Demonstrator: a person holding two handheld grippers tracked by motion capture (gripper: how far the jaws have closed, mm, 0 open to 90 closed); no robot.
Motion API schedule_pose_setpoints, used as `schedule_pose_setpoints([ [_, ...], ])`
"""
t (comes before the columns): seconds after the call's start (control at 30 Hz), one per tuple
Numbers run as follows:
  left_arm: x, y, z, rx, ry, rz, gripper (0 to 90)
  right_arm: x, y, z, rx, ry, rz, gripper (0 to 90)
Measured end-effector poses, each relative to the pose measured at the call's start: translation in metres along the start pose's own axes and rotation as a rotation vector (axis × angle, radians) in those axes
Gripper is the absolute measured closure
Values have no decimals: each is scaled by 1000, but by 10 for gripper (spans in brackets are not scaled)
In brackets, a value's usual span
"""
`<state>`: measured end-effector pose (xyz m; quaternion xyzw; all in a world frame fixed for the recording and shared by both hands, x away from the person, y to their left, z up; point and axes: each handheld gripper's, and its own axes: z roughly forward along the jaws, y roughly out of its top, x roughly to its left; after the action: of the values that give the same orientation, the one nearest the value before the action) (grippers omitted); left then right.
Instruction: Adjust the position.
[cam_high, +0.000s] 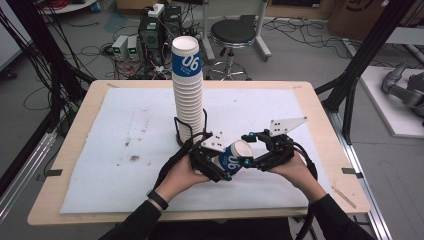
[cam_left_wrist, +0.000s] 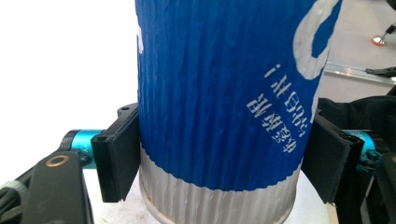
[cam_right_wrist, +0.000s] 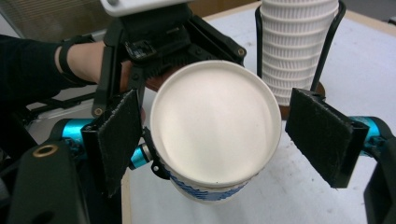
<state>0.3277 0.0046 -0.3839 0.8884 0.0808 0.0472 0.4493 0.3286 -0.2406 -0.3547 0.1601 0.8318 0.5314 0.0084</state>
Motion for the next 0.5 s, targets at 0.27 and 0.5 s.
schedule_pose_setpoints([
  [0.27,0,1,-3,-18,10,10,224,0,-1,3,21,16,-14,297],
  [0.5,1,0,-9,-108,7,-20,166,-3,-1,-3,-29,35,-2,296],
])
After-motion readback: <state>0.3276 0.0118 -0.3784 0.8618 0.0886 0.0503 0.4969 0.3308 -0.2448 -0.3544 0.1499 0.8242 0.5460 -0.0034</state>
